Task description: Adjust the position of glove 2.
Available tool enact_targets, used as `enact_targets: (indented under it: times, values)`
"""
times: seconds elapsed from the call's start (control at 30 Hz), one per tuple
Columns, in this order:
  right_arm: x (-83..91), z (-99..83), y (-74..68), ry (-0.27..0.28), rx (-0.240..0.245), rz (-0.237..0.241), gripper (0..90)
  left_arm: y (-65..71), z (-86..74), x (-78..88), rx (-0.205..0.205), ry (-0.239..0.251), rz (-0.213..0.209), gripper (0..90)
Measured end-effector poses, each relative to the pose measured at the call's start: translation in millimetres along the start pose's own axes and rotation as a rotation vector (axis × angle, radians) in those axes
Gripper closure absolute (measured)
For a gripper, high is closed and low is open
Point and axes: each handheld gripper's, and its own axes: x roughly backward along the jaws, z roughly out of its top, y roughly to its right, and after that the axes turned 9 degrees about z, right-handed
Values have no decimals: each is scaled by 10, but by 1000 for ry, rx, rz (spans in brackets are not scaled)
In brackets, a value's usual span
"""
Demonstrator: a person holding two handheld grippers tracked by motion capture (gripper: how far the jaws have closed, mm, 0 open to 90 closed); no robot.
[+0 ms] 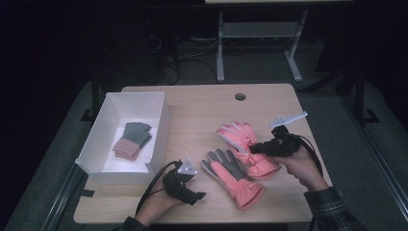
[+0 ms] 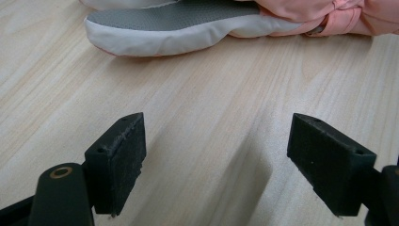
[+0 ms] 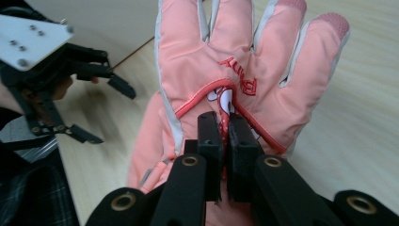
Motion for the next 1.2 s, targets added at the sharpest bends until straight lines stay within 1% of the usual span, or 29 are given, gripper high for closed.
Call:
enact_targets:
  times: [0.2, 0.23, 0.3, 0.33, 0.43, 0.53, 0.63, 0.77, 0.83, 1.0, 1.07, 1.13, 1.2]
  values:
    - [-86, -90, -172, -25, -1, 29, 860, -4, -3, 8, 0, 0, 3, 197]
    - [-92, -101, -187, -26, 6, 33, 860, -5, -3, 9, 2, -1, 3, 197]
    - [-108, -130, -231, -31, 6, 42, 859, -5, -2, 7, 2, -1, 2, 197]
    - [-115, -140, -243, -30, 6, 46, 860, -8, -1, 6, -4, -4, 2, 198]
    - [-161, -179, -289, -43, 1, 62, 860, -3, 2, 3, -1, -3, 2, 197]
    - [-228, -197, -310, -62, 5, 69, 859, 4, 0, -1, -3, -4, 2, 197]
    - [-282, -195, -328, -75, 5, 65, 858, 6, -1, 0, -4, -5, 3, 197]
    - [-335, -196, -339, -81, 5, 71, 858, 3, 1, -6, -5, -7, 1, 197]
    - [-351, -191, -342, -76, 12, 73, 858, 10, 2, -10, 0, -6, -1, 198]
    - [-374, -178, -352, -65, 3, 89, 857, 13, 2, -16, -1, -8, -1, 197]
    - [-407, -181, -345, -83, 6, 73, 852, 16, -2, -25, -1, -13, -3, 197]
    - [-444, -194, -329, -89, 1, 85, 842, 19, -2, -28, -3, -15, -5, 197]
    - [-468, -198, -323, -97, 5, 79, 822, 18, 1, -27, -11, -20, -5, 197]
